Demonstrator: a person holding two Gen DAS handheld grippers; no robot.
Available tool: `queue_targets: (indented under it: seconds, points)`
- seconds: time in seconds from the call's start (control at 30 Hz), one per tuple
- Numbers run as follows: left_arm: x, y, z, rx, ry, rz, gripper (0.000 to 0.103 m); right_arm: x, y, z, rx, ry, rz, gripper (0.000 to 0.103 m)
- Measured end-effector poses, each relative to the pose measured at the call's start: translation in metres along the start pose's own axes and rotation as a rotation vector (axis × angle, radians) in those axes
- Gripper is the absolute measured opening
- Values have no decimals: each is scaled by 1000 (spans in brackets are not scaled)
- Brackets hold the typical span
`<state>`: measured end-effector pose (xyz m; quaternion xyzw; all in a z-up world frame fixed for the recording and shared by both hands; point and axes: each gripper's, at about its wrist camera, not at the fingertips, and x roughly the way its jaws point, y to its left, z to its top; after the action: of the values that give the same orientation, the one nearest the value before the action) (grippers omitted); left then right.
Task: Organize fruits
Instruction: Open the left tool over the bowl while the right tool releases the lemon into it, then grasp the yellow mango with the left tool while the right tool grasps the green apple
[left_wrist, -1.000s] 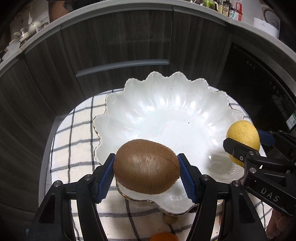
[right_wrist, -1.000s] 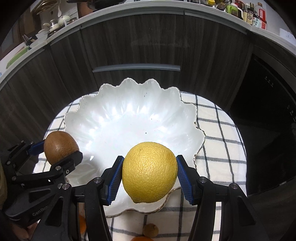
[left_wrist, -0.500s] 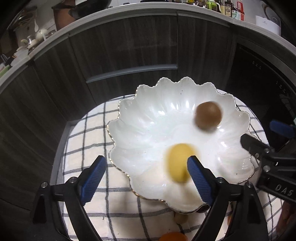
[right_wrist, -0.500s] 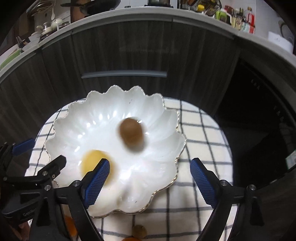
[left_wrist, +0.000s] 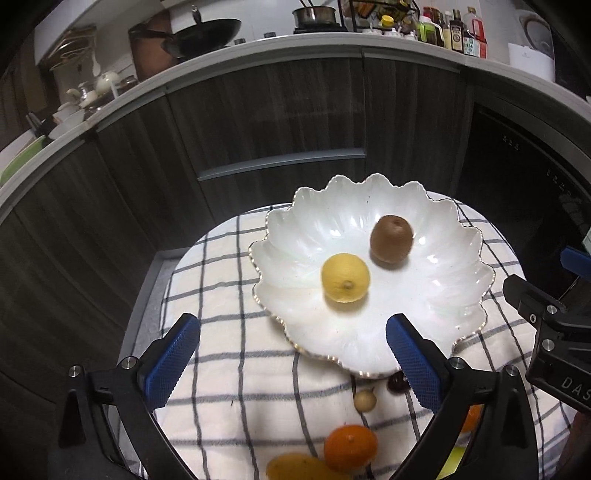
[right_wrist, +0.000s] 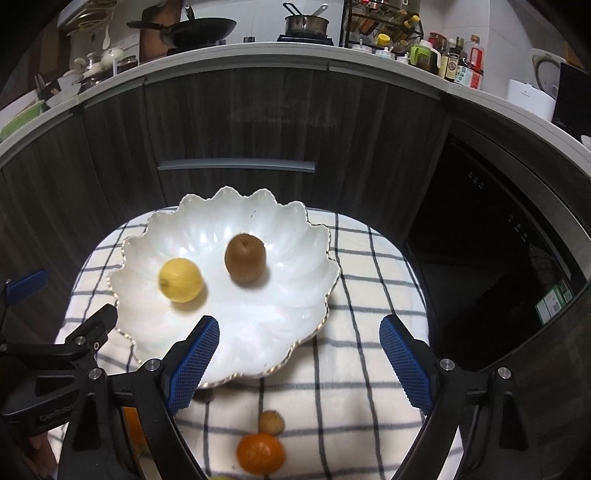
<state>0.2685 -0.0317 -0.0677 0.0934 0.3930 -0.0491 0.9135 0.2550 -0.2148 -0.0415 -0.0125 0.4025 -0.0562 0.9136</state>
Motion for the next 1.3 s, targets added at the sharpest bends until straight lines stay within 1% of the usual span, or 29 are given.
queue_targets:
  seconds: [0.33, 0.63, 1.1, 1.3]
  points:
    - [-41, 3, -20, -10, -33, 23, 103, -35, 1, -16, 16, -15, 0, 89]
    - [-54, 7, -46, -12, -24, 30, 103, -48, 10, -40, 14, -3, 14, 89]
    - [-49, 14, -91, -1, 21, 7, 103, -44, 29, -80, -23, 57, 24, 89]
    - [-37, 15, -110, 7, 64, -10, 103, -39, 37, -98, -51, 80, 10, 89]
